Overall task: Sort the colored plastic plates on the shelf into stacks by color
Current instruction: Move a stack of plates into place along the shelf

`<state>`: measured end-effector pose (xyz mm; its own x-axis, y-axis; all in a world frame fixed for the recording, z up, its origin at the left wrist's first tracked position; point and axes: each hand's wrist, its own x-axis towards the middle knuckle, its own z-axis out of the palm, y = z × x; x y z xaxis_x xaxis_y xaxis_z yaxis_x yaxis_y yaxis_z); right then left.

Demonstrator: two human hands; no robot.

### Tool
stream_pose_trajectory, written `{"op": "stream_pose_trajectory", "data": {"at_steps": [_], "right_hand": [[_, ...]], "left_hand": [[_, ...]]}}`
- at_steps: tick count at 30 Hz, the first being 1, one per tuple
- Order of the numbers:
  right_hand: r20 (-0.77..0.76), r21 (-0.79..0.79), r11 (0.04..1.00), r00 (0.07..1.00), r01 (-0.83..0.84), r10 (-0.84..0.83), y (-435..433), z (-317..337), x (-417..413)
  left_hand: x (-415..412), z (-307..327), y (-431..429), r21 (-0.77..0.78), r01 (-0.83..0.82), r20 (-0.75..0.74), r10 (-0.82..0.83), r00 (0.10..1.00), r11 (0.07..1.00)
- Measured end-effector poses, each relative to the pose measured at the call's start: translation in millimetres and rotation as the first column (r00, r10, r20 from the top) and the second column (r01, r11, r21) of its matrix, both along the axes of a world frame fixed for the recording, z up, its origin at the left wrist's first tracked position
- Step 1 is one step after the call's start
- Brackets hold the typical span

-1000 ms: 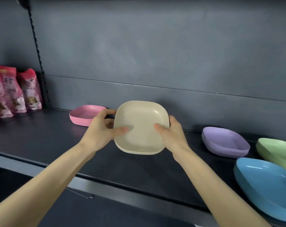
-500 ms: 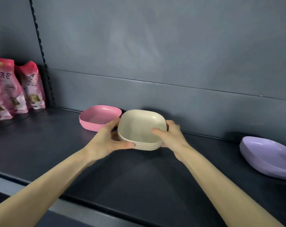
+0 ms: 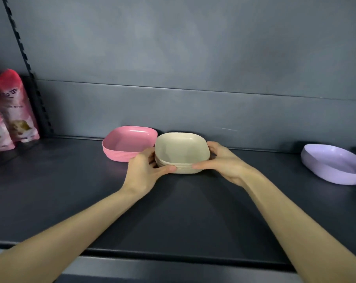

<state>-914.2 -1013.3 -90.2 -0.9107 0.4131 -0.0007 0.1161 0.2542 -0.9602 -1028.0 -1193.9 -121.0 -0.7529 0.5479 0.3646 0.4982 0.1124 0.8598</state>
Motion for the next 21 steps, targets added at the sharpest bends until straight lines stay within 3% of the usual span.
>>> {"op": "stream_pose_trajectory", "data": {"at_steps": [11,21], "right_hand": [[0.001,0.108,0.993,0.999,0.042,-0.043,9.3,-0.1,-16.4],[-0.100,0.127,0.981,0.986,0.147,-0.134,6.9,-17.1,-23.5]], "left_hand": [[-18.7,3.9,4.2,-0.091,-0.130,-0.158,0.115,0.981,0.987],[-22.3,6.0,1.7,-0.044,-0.102,-0.134,0.095,0.986,0.994]]}}
